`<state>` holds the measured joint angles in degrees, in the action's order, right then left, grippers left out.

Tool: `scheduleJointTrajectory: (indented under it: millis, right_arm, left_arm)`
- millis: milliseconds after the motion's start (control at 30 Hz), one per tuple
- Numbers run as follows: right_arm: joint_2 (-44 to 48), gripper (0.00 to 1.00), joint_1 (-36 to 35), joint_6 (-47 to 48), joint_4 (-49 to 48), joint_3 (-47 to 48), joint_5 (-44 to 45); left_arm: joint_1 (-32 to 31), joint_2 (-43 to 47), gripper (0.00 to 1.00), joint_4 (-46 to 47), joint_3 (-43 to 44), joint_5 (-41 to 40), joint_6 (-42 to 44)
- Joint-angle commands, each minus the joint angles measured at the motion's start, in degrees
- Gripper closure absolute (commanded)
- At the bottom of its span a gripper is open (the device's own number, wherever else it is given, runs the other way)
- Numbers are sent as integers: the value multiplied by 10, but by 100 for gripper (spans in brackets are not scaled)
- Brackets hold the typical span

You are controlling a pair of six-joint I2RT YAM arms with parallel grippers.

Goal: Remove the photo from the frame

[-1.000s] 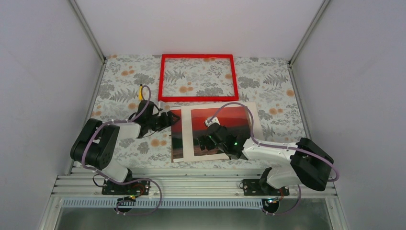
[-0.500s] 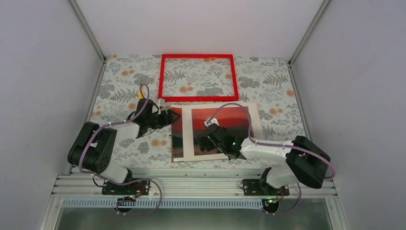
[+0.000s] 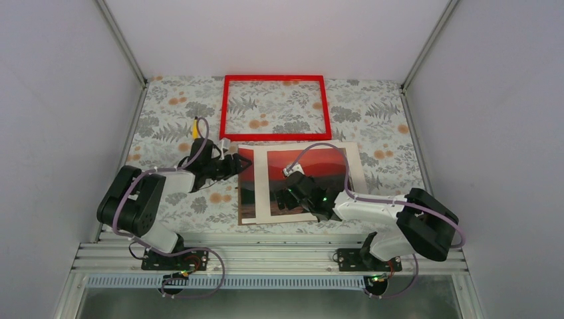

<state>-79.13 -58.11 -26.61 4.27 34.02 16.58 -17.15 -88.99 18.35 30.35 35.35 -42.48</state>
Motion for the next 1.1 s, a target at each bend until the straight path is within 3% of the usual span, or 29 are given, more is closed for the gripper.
scheduleJointTrajectory:
  millis: [0,533,933,1067]
  right_arm:
    - [-8,0,-3,3,-17,9,10]
    - [-11,0,-2,2,-18,9,9]
    - [-8,0,-3,2,-17,6,10]
    - [-12,0,-2,1,-17,6,10]
  left_arm:
    - [-5,-13,36,34,-13,17,0]
    - [-51,-23,52,98,-50,10,-34]
    - [-60,-18,69,132,-78,0,-52]
    - [-66,-22,70,139,-81,0,-54]
